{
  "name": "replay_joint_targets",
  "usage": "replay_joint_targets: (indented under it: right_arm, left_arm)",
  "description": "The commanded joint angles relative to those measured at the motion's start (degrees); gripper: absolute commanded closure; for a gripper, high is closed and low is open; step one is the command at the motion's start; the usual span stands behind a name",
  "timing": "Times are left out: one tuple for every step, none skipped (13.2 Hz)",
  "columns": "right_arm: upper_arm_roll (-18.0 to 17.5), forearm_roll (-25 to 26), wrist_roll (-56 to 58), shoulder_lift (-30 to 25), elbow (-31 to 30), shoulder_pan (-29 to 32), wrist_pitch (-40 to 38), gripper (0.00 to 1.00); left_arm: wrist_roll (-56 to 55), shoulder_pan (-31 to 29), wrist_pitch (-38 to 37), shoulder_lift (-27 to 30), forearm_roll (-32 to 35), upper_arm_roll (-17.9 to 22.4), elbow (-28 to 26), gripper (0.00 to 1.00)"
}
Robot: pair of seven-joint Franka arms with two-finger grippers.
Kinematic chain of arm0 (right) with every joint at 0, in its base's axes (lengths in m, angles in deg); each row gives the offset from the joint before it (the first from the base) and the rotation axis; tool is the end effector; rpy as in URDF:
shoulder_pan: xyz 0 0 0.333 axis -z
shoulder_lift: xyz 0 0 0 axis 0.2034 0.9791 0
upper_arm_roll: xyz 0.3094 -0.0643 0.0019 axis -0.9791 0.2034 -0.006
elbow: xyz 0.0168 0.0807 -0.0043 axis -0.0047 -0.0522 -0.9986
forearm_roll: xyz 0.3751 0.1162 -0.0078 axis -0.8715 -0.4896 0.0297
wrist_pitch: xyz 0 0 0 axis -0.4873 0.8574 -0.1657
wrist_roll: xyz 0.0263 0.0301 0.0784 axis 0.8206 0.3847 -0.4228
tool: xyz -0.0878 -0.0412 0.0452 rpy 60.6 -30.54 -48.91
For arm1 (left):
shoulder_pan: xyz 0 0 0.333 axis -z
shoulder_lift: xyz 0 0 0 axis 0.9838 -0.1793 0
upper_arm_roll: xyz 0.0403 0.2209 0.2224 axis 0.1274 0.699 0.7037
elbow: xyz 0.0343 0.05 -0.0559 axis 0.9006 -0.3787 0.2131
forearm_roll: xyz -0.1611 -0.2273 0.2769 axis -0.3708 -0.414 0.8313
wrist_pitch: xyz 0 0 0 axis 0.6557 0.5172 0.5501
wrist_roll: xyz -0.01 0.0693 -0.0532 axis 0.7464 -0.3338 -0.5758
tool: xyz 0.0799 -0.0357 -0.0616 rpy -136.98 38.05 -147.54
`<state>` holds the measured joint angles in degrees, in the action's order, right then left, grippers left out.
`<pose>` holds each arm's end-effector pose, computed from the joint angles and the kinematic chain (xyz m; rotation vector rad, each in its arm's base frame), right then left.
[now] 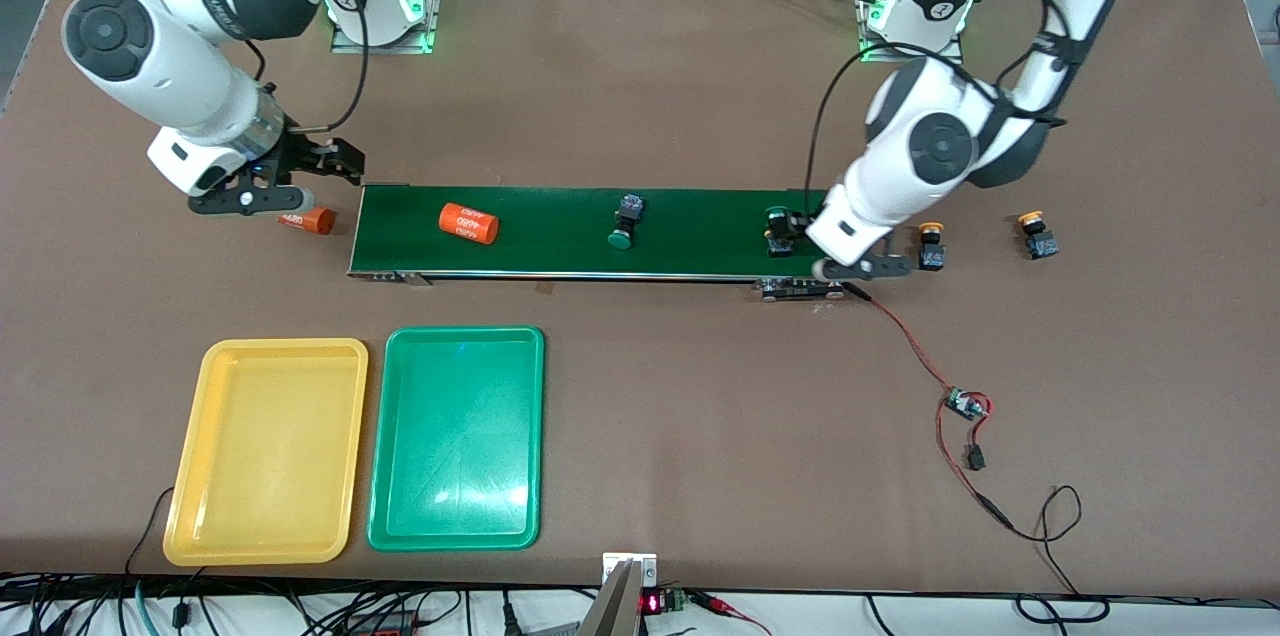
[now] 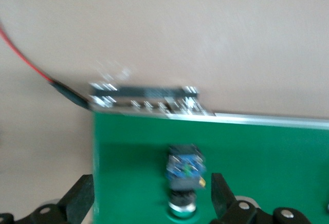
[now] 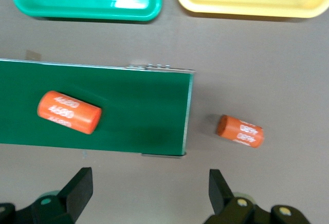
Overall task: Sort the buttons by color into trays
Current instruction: 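Grasp the green button with the right gripper while the left gripper grasps another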
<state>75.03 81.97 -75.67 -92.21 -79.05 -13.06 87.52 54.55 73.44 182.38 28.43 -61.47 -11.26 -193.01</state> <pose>0.5080 0.1222 0.4309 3.1189 0.0988 -0.1751 0.5431 -0.2178 0.3107 2.9897 0.2287 -0.1525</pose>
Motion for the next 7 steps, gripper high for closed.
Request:
replay_joint_targets:
  right_arm:
    - [-0.14,-0.62,-4.11,1.58,1.41,-3.23,0.35,0.0]
    - [-0.14,-0.7,-4.82,1.68,1.5,-4.11,0.87,0.0]
    - [-0.14,-2.1,-6.39,2.46,2.11,-4.9,0.88,0.0]
    - [-0.06,-4.55,-8.06,2.82,2.55,-5.43,0.88,0.0]
    - [-0.14,-5.36,-9.64,4.39,3.69,-6.74,1.23,0.0]
    - [-0.14,-5.19,-12.09,6.14,5.09,-8.32,1.23,0.0]
    - [-0.14,-4.75,-14.9,7.03,6.15,-9.99,1.41,0.0]
  left_arm:
    - [2.25,-1.85,-2.78,0.5,0.06,3.82,1.28,0.0]
    - [3.57,-1.85,-3.31,-0.28,0.68,6.28,1.55,0.0]
    - [6.1,-2.03,-3.31,-1.16,1.55,8.74,2.42,0.0]
    - [11.0,-2.64,-3.31,-1.61,1.65,10.94,2.51,0.0]
    - [16.97,-2.82,-3.31,-1.78,1.65,13.4,2.43,0.0]
    - [20.51,-2.91,-3.4,-2.05,1.65,15.42,2.08,0.0]
    - [24.02,-3.78,-3.57,-2.31,1.74,16.05,1.64,0.0]
